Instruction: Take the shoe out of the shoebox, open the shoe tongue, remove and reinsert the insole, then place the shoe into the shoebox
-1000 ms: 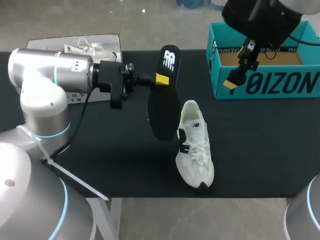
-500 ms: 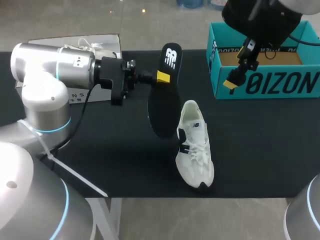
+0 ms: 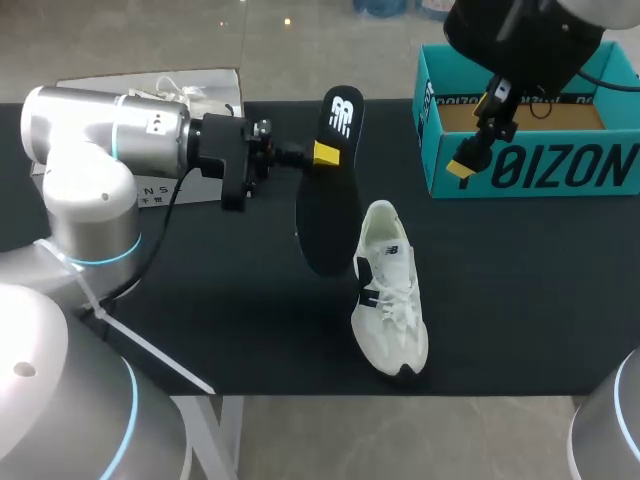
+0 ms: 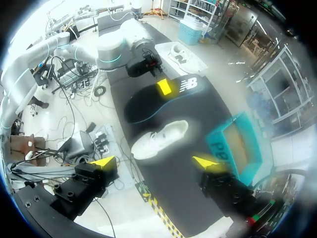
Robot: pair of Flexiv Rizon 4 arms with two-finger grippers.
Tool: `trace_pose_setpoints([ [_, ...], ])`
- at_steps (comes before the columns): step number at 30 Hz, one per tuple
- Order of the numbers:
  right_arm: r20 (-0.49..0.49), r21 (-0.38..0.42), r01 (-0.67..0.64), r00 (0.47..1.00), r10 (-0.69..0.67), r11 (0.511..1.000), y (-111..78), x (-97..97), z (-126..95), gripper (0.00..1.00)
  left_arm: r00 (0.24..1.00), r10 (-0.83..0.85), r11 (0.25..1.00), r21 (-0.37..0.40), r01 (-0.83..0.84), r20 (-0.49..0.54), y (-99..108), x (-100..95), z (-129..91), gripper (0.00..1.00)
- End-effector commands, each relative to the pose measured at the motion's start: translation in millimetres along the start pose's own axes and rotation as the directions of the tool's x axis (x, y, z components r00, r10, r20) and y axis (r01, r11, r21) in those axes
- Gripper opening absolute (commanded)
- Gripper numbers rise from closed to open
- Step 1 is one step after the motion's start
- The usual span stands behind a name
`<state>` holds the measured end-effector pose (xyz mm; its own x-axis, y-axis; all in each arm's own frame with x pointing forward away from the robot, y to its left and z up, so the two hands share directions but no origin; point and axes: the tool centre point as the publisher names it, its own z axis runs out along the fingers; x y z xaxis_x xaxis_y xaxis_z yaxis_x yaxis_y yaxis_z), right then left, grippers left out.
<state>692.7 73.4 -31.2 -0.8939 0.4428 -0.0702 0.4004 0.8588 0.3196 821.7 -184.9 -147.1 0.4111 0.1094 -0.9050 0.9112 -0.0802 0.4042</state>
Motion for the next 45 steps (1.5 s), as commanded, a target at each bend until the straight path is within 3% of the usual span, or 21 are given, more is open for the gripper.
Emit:
trace_pose_setpoints([
  [1, -0.002, 0.005, 0.0, 1.0, 0.0, 1.0, 2.1, -1.3, 0, 1.0, 1.0, 0.002, 1.0, -0.001, -0.002, 0.0, 0, 0.4, 0, 0.0],
  [12, -0.002, 0.005, 0.0, 1.0, 0.0, 1.0, 2.1, -1.3, 0, 1.0, 1.0, -0.004, 0.99, -0.142, 0.002, -0.014, 36, 8.9, 37, 0.0],
  [19, -0.002, 0.005, 0.0, 1.0, 0.0, 1.0, 2.1, -1.3, 0, 1.0, 1.0, 0.002, 0.989, -0.145, 0.0, 0.016, 49, 18.2, 62, 0.0],
  [21, -0.002, 0.005, 0.0, 1.0, 0.0, 1.0, 2.1, -1.3, 0, 1.0, 1.0, -0.007, 0.986, -0.169, 0.004, -0.02, 51, 16.7, 64, 0.0],
  [30, -0.002, 0.005, 0.0, 1.0, 0.0, 1.0, 2.1, -1.3, 0, 1.0, 1.0, -0.01, 0.986, -0.168, 0.009, -0.005, 53, 15.0, 63, 0.0],
  [32, -0.099, -0.02, -0.03, 0.995, 0.028, 0.999, 1.3, -7.2, 12, 1.0, 1.0, -0.01, 0.986, -0.168, 0.009, -0.005, 53, 15.0, 63, 0.0],
  [36, -0.272, -0.157, -0.12, 0.96, 0.074, 0.98, -3.2, -20.3, 29, 1.0, 1.0, -0.01, 0.986, -0.168, 0.009, -0.005, 53, 15.0, 63, 0.0],
  [41, -0.404, -0.258, -0.194, 0.912, 0.077, 0.947, -7.3, -28.1, 44, 1.0, 1.0, -0.01, 0.986, -0.168, 0.009, -0.005, 53, 15.0, 63, 0.0],
  [45, -0.484, -0.37, -0.255, 0.874, 0.049, 0.893, -12.8, -27.4, 55, 1.0, 1.0, -0.01, 0.986, -0.168, 0.009, -0.005, 53, 15.0, 63, 0.0],
])
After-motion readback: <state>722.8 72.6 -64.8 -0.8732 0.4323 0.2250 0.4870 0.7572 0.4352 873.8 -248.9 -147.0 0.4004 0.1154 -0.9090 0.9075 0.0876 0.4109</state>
